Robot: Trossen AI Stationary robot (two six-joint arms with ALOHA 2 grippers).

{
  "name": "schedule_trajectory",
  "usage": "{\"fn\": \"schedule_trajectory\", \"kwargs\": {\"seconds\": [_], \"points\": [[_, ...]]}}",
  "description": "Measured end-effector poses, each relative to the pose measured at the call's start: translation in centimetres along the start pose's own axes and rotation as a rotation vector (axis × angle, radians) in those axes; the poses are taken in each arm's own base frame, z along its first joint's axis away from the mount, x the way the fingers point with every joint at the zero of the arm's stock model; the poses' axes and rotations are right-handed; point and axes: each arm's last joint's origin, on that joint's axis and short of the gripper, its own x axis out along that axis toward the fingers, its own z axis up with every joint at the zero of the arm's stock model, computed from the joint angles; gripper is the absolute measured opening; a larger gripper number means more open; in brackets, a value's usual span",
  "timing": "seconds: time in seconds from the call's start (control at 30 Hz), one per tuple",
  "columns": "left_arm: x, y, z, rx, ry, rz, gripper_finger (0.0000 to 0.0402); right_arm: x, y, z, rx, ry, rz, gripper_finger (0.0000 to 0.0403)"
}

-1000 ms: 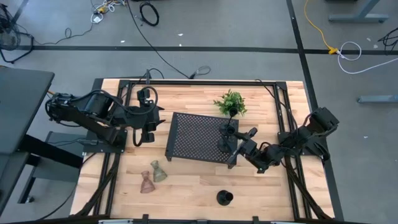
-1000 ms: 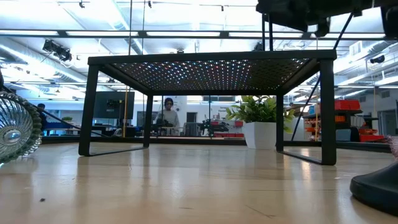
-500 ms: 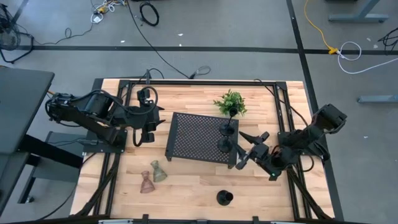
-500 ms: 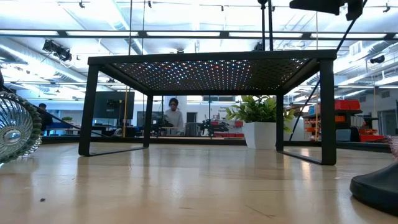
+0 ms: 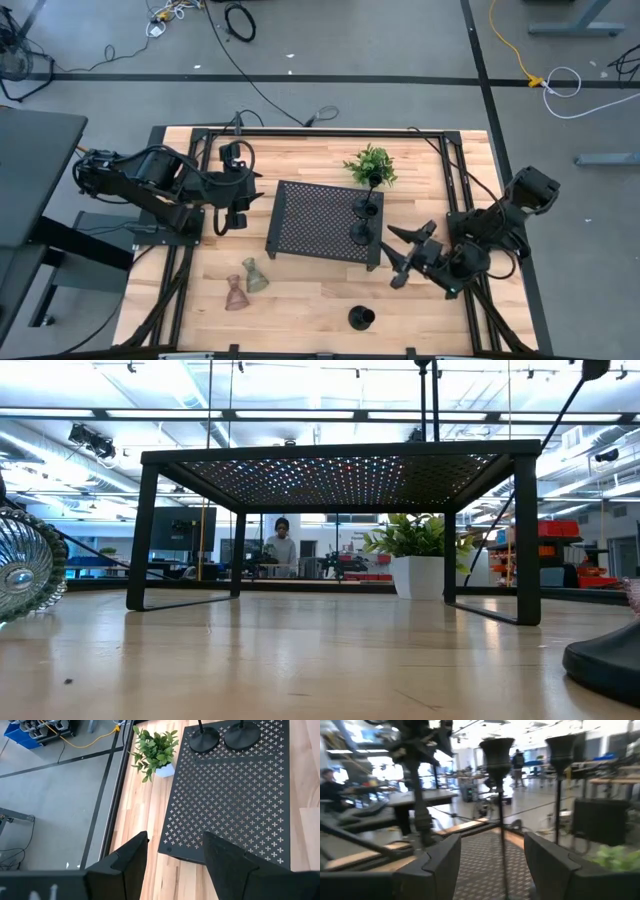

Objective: Pick & Place candle stick holders
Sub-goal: Put the black metal candle holder on the shelf

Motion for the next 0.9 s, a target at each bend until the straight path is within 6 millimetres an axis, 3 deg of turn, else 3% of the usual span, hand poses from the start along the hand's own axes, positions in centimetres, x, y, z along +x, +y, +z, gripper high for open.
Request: {"fn": "schedule_trajectory", "kwargs": {"seconds": [0.43, 0.6, 0.9], "points": [[0.0, 0.0, 0.0, -0.002, 0.002, 0.0, 0.0193, -3.0, 2.3, -0.7, 0.249, 0.01, 0.454, 0.0217], [0.0, 0.0, 0.0, -0.012, 0.001, 0.0, 0.0193, -3.0, 4.6, -1.4, 0.211, 0.168, 0.571, 0.0217], [0.0, 0.0, 0.0, -0.122, 0.001, 0.0, 0.0193, -5.3, 7.0, 0.0, 0.089, 0.266, 0.692, 0.0217]]}}
